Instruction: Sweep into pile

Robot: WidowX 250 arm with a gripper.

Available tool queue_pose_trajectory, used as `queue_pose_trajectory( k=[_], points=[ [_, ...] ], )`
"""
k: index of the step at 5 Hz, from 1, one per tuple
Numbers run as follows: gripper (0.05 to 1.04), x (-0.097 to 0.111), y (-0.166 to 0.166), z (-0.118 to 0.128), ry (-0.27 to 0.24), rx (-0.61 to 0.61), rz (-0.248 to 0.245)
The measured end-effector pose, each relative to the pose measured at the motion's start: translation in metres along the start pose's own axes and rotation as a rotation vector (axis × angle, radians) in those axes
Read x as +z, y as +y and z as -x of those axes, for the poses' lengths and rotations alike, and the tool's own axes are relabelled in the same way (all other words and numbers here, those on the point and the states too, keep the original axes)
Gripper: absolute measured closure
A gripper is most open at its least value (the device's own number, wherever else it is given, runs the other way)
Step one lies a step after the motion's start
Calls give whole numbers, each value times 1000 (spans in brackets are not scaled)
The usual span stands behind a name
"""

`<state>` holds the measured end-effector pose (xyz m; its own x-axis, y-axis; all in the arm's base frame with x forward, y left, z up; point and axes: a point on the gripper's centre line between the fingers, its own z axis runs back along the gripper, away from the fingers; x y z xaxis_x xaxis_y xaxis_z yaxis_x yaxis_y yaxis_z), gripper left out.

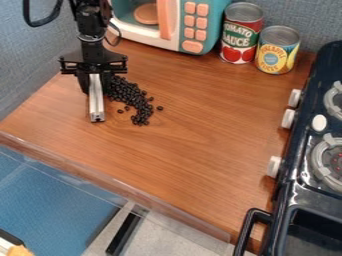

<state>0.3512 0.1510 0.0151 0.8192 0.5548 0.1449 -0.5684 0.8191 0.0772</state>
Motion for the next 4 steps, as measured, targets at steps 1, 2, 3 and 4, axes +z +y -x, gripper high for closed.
queue_pose_trajectory(
  k=[1,2,3,4],
  points=[
    [699,26,21,-13,-28,28,29],
    [699,49,40,-25,-34,51,61],
    [698,67,54,-37,-44,52,75],
    [699,68,57,-52,-137,-37,36]
  ],
)
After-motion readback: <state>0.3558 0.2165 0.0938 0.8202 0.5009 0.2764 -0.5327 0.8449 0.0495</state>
